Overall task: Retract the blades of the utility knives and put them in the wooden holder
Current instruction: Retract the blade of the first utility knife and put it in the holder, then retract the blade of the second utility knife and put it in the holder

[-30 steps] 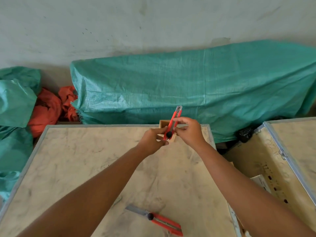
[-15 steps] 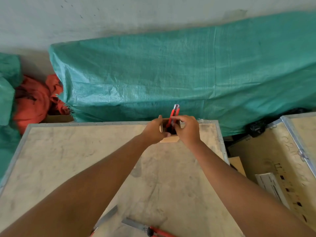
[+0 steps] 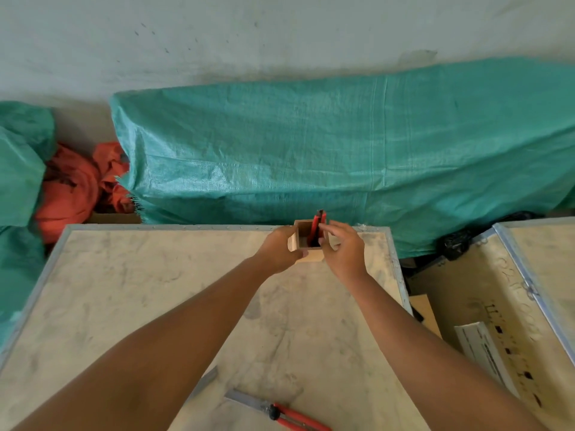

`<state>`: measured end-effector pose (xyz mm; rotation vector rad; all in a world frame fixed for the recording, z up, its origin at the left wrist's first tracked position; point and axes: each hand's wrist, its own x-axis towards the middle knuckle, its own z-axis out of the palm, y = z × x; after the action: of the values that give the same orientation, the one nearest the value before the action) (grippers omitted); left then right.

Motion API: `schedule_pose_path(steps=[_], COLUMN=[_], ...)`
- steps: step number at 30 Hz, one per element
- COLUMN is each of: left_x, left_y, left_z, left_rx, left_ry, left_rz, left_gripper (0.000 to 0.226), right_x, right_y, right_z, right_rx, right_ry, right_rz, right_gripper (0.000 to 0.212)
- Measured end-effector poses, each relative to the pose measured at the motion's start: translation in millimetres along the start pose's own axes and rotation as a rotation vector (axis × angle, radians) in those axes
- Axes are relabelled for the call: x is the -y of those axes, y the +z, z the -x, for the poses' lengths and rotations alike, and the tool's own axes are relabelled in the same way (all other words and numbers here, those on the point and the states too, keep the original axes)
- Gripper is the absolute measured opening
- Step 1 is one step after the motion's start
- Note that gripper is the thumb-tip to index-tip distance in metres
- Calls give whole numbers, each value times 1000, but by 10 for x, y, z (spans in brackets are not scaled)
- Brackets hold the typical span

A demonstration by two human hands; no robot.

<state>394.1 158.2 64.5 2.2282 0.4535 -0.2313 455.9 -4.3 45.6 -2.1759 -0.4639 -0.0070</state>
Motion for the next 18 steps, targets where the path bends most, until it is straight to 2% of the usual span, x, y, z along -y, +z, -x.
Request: schedule_pose_path(steps=[8, 12, 18], left_x=[171, 524, 1344], left_y=[-319, -520, -628], left_z=[839, 1453, 2371], left_rx=[-64, -119, -87], left_ry=[-43, -61, -155], left_rz=[48, 64, 68], left_gripper=[67, 58, 50], right_x=[595, 912, 1225], right_y=[-43, 141, 692], right_z=[613, 1136, 1992], right_rx=[66, 170, 383], right_ry=[-17, 43, 188], right_rz=[-39, -78, -119], right_gripper=[38, 35, 31])
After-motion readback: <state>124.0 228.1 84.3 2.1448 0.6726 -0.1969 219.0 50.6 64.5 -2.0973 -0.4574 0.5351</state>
